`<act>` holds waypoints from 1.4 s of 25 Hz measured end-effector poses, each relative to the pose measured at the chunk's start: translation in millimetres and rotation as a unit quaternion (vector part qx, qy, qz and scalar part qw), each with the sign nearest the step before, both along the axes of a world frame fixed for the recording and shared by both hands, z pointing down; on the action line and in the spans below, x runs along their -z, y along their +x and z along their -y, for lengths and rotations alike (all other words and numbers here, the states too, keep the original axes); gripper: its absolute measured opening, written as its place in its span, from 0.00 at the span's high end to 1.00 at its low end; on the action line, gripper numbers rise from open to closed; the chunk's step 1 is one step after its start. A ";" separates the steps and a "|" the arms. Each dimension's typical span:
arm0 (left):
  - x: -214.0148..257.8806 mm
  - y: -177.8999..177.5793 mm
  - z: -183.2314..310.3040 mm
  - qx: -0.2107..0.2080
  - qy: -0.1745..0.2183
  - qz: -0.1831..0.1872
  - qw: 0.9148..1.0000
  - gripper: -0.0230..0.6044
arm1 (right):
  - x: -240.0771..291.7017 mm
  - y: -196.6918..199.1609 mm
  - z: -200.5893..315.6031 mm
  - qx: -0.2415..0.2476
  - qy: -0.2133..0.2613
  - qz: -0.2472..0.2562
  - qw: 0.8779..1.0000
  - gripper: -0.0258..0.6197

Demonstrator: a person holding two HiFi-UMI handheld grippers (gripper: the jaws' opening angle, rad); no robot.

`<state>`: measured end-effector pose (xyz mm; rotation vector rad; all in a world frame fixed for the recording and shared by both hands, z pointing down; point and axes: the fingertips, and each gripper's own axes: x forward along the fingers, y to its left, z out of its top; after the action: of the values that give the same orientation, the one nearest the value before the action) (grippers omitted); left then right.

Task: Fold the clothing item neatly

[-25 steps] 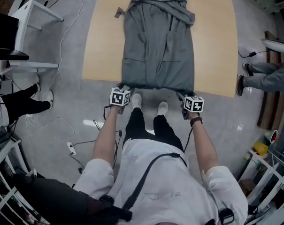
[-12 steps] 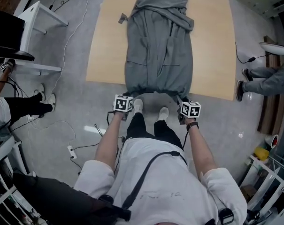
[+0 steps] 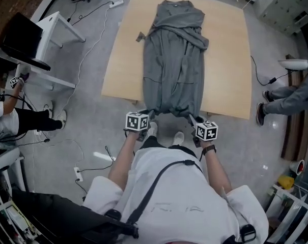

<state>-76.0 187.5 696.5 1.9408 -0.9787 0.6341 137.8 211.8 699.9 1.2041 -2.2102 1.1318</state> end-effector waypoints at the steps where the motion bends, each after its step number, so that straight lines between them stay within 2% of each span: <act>1: 8.3 3.9 -0.2 0.000 0.004 -0.004 1.000 0.92 | 8.1 -1.2 0.1 0.005 0.008 0.003 1.000 0.93; 9: 61.0 34.6 8.0 0.015 0.028 -0.048 0.998 0.92 | 69.1 -2.0 16.4 0.024 0.059 0.040 0.997 0.93; 14: 98.5 44.5 20.4 0.040 0.049 -0.102 0.993 0.93 | 93.2 -3.6 27.2 0.031 0.076 0.068 0.994 0.93; 19: 124.1 58.2 31.0 0.043 0.073 -0.109 0.990 0.93 | 115.0 -4.8 44.5 0.033 0.088 0.105 0.990 0.93; 25: 159.1 72.6 58.7 0.037 0.088 -0.116 0.989 0.93 | 164.9 -13.7 82.5 0.044 0.119 0.136 0.982 0.93; 30: 196.0 64.0 112.1 0.052 0.124 -0.122 0.983 0.93 | 205.4 -18.7 136.4 0.028 0.152 0.150 0.976 0.93; 35: 221.2 61.8 179.9 0.023 0.148 -0.147 0.978 0.93 | 229.4 -28.8 203.8 0.006 0.173 0.144 0.974 0.93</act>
<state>-14.2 7.6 475.3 2.1865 -0.9672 0.1693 109.0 8.0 470.5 1.2177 -2.7189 0.9966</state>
